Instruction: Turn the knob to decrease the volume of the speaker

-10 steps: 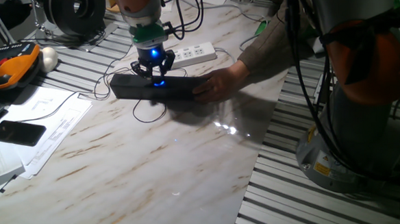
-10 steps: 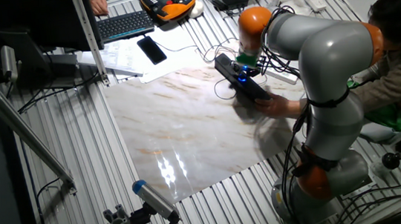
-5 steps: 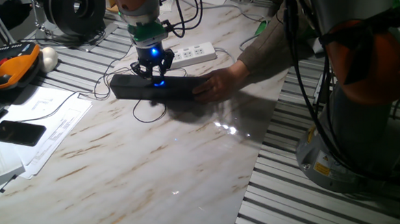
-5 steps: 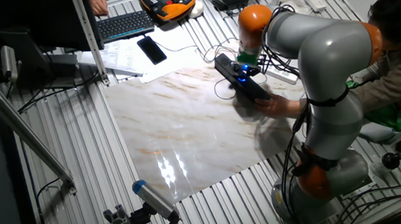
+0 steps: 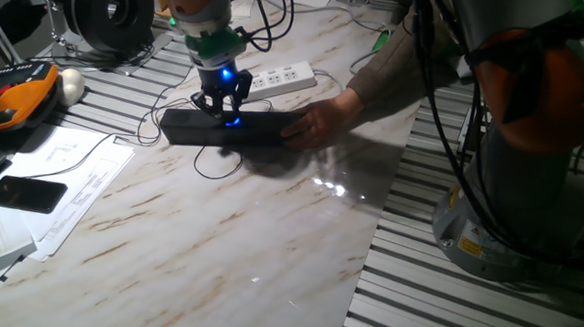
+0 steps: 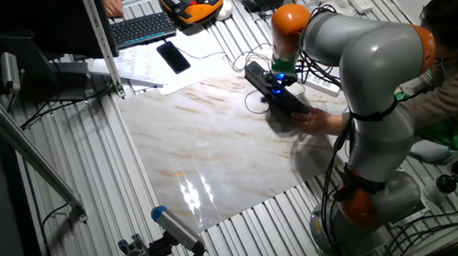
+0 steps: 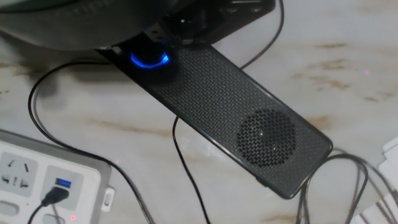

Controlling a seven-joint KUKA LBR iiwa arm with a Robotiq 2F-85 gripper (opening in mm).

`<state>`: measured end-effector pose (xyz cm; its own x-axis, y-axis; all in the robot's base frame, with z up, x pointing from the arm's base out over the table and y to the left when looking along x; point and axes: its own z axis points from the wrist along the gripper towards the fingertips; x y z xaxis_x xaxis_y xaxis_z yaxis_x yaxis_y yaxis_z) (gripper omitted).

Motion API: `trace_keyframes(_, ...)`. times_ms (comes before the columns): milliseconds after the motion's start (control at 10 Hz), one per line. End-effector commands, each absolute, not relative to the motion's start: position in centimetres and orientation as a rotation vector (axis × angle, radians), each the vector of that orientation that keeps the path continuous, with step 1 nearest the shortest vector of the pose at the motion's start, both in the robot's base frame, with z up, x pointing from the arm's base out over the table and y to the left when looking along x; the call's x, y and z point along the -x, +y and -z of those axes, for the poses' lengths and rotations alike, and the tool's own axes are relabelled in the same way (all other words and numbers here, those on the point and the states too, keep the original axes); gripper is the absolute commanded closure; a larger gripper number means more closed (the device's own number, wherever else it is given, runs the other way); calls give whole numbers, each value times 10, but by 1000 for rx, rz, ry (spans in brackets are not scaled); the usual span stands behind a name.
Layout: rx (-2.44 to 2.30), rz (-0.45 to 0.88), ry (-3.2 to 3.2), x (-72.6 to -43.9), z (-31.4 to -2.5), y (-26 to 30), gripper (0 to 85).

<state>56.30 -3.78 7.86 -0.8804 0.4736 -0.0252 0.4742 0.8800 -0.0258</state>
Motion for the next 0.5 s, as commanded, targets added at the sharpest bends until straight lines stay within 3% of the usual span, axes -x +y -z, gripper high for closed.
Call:
trace_keyframes(0,-742,46,3036,-563,-79,-38,680)
trace_keyframes(400,-597,49,3068,-563,-79,-38,680)
